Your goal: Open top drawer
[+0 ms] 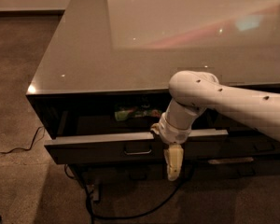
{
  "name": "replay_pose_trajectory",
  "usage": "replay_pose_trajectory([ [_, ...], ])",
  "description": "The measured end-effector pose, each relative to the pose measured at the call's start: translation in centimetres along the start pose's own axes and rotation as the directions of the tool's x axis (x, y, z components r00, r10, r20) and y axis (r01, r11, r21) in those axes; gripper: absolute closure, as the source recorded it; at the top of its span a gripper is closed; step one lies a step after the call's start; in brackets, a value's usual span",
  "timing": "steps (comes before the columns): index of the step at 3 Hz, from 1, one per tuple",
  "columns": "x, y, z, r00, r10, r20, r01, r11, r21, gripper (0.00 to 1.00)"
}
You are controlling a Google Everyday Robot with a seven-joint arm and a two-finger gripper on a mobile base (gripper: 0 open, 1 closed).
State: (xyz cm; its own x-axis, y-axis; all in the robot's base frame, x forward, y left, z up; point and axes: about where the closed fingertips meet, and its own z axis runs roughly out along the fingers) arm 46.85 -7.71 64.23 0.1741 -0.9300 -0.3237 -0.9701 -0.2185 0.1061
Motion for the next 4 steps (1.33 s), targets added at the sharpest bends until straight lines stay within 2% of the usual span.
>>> replay_pose_trajectory([
  [1, 0.6, 1.2, 0.7, 1.000, 0.005, -0.015, -0.005, 0.9994, -0.034, 0.18],
  [2, 1.0, 2.0, 0.6, 1.000, 0.013, -0.025, -0.015, 0.9988, -0.047, 0.41],
  [4, 1.2, 4.4, 0.1, 0.998, 0.026, -0.056, -0.029, 0.9983, -0.050, 0.87],
])
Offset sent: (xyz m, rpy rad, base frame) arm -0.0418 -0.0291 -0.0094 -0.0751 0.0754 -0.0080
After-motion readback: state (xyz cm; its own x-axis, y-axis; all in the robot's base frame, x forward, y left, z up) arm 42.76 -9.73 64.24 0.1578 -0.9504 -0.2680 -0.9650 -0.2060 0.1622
